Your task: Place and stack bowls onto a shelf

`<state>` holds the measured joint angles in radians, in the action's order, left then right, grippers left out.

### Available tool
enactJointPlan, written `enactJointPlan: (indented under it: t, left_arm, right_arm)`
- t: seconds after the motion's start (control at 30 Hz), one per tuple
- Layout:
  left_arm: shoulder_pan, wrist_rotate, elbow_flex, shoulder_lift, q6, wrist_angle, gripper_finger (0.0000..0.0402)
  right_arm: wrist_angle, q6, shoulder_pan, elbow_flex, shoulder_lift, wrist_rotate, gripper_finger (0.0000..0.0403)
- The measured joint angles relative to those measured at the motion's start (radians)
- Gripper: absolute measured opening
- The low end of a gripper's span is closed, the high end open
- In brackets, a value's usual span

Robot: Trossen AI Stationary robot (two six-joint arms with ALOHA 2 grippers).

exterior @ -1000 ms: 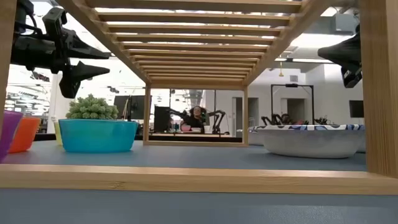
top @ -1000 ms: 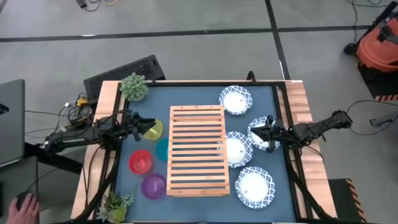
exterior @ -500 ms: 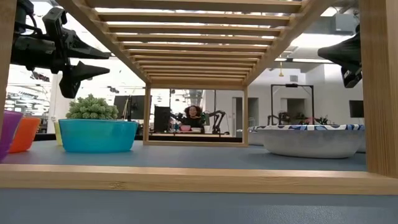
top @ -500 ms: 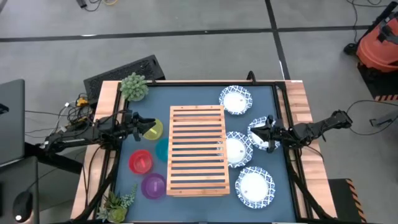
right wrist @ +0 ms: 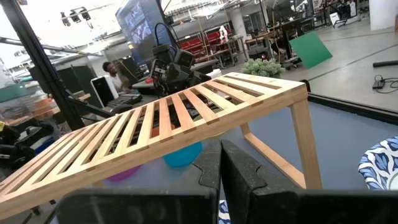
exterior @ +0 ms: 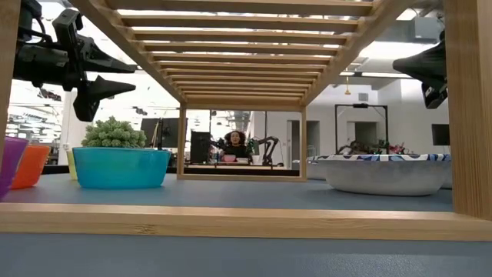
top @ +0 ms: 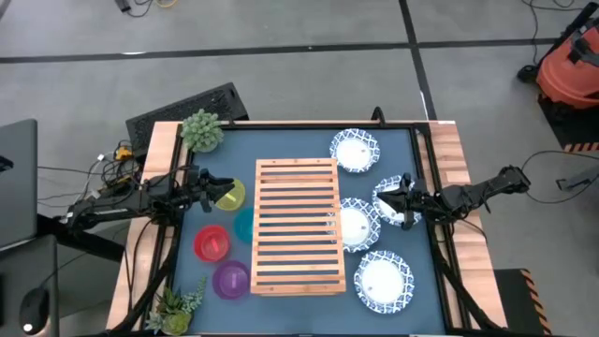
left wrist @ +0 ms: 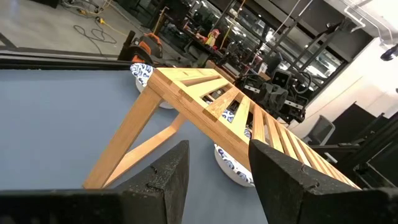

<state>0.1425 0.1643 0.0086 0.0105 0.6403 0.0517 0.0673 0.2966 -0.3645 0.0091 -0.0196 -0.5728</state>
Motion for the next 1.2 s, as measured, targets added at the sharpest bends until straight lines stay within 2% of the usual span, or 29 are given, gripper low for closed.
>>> enactJointPlan:
  t: [0.53,0.7,1.2]
  left_arm:
    - [0.0,0.002,0.0,0.0,0.0,0.0,0.0153]
    - [0.0,0.054,0.0,0.0,0.007,0.007,0.0153]
    - [0.001,0.07,0.0,0.0,-0.003,0.01,0.0153]
  right_arm:
    - [0.0,0.0,0.0,0.0,0.0,0.0,0.0036]
    - [0.0,0.0,0.0,0.0,0.0,0.0,0.0036]
    - [0.0,-0.014,0.0,0.0,0.0,-0.008,0.0036]
